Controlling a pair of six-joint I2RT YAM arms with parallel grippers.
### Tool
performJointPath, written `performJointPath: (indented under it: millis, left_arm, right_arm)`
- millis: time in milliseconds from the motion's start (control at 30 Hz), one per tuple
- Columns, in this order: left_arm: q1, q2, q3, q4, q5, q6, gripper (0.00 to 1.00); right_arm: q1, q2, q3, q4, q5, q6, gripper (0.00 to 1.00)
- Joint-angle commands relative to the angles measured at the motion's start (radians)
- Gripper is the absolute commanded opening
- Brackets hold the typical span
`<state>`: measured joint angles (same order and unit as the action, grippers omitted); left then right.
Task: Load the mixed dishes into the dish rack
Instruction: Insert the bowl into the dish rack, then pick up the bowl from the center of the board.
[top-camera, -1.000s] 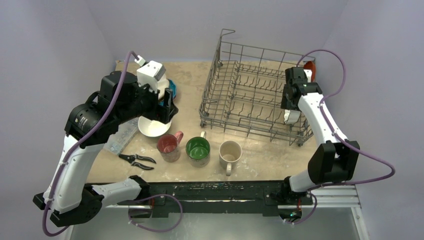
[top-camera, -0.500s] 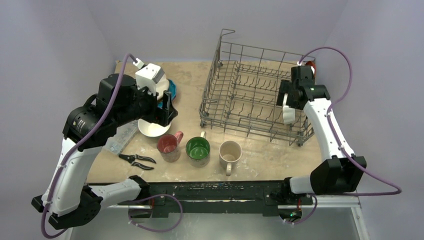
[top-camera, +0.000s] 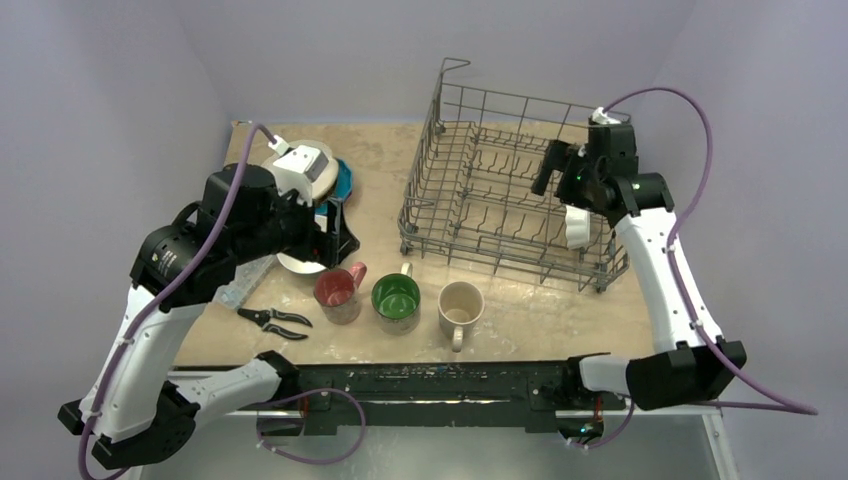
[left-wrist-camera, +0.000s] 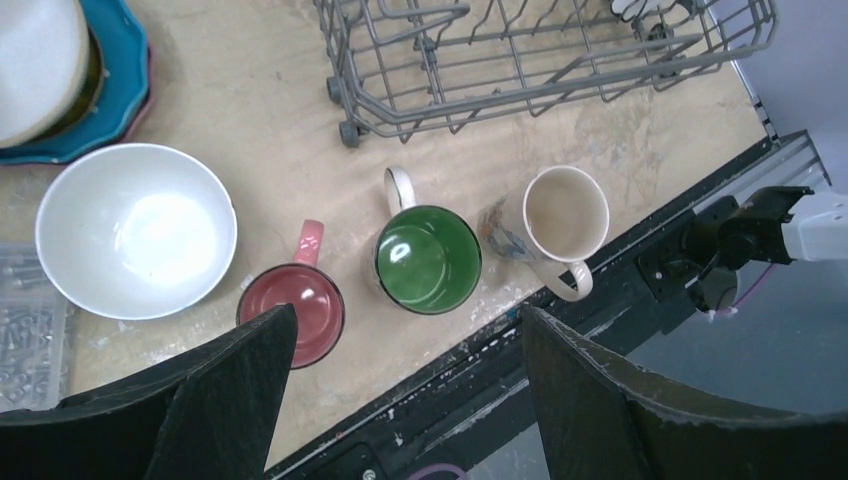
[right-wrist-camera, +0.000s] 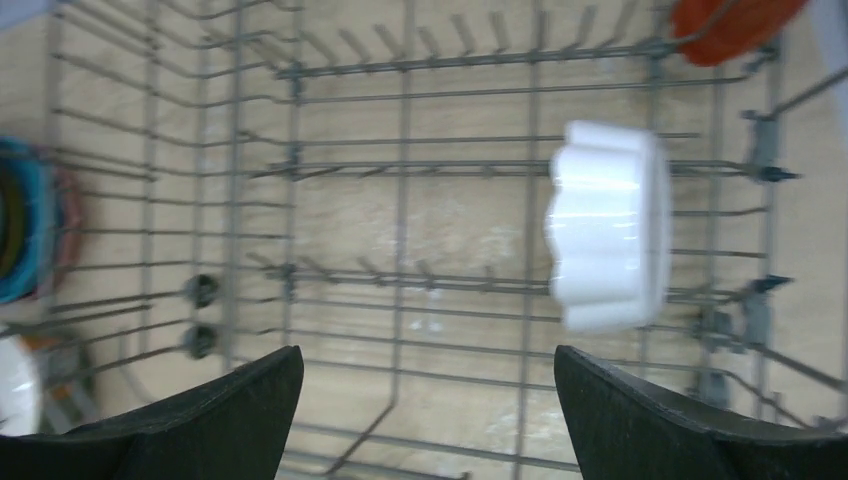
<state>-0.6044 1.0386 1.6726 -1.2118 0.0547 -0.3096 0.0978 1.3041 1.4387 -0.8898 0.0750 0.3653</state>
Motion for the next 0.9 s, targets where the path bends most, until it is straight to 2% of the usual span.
performJointPath:
  millis: [0, 133, 267, 467, 633, 733, 867]
  left_arm:
    - [0.005, -0.035, -0.066, 0.055, 0.059, -0.074, 0.82]
    - [0.007, -0.07, -0.153, 0.083, 0.097, -0.137, 0.83]
    - [0.009, -0.087, -0.183, 0.067, 0.103, -0.193, 0.86]
    - [0.013, -0.087, -0.205, 0.047, 0.035, -0.289, 0.95]
    - [0.022, -0.09, -0.264, 0.073, 0.01, -0.471, 0.95]
    - [0.034, -0.086, -0.302, 0.099, 0.0, -0.538, 0.96]
    - [0.083, -0.05, -0.268, 0.037, -0.05, -0.569, 0.97]
  right_arm:
    - [0.177, -0.047, 0.019, 0.114, -0.176, 0.182, 0.98]
    - [0.388, -0.038, 0.034, 0.154, -0.152, 0.261, 0.98]
    - [0.5, -0.045, 0.024, 0.194, -0.13, 0.281, 0.98]
    - [0.516, -0.045, 0.023, 0.207, -0.164, 0.203, 0.98]
    - [0.516, -0.057, 0.094, 0.069, -0.178, 0.081, 0.98]
    - [0.517, -0.145, 0.0, 0.073, -0.219, 0.067, 0.98]
    - [0.517, -0.246, -0.1, 0.084, -0.291, 0.052, 0.98]
